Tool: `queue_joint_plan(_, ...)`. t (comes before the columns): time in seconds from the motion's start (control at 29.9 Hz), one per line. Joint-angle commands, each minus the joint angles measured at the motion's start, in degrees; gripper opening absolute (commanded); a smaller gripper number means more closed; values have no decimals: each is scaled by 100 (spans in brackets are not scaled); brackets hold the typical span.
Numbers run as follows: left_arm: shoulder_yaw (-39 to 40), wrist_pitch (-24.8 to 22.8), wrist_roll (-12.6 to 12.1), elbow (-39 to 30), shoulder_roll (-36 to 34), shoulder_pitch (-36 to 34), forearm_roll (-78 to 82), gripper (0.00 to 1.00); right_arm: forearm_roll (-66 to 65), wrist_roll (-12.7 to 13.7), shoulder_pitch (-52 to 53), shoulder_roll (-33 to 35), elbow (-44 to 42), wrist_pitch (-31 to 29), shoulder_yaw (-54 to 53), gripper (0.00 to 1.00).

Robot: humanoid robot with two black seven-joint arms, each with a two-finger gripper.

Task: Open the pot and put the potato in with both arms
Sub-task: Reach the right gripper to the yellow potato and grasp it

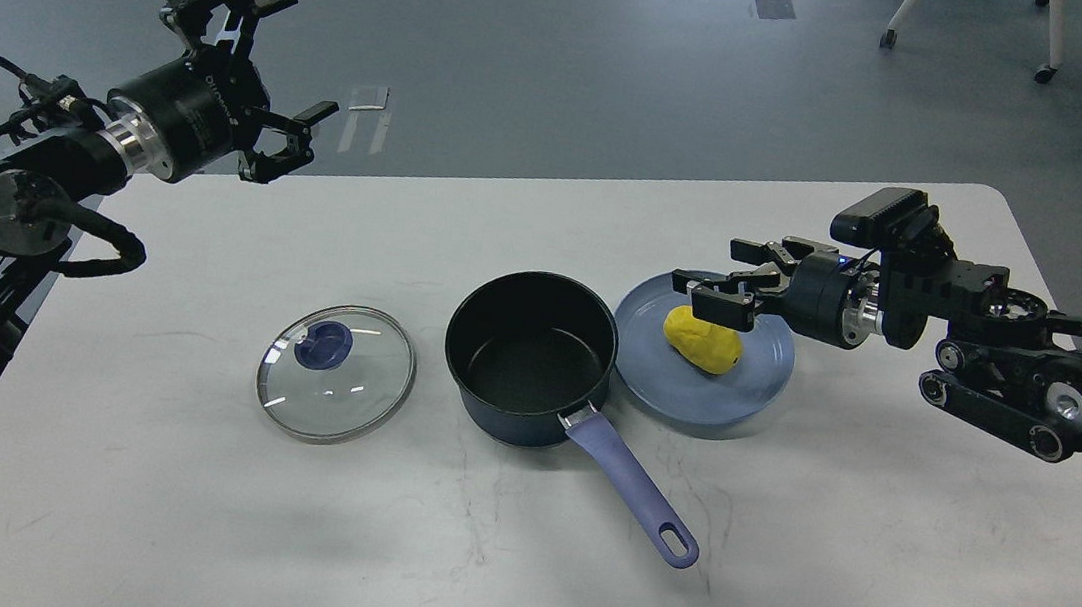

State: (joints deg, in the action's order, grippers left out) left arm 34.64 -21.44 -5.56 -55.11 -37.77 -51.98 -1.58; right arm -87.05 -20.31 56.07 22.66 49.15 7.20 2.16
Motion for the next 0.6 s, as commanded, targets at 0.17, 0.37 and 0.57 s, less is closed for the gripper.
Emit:
queue_joint_plan(0.17, 43, -1, 37, -8, -64, 38, 0, 98, -14, 36, -246, -270, -362, 308, 268, 86)
queue_joint_plan(0.37, 96, -1, 125, -8, -64, 100, 26, 98, -14, 247, -290, -367, -573, 352, 365, 86)
queue_joint_plan(0.57, 96, 8, 134, -52, -73, 126, 53, 98, -14, 256, -378, -385, -599, 361, 382, 69)
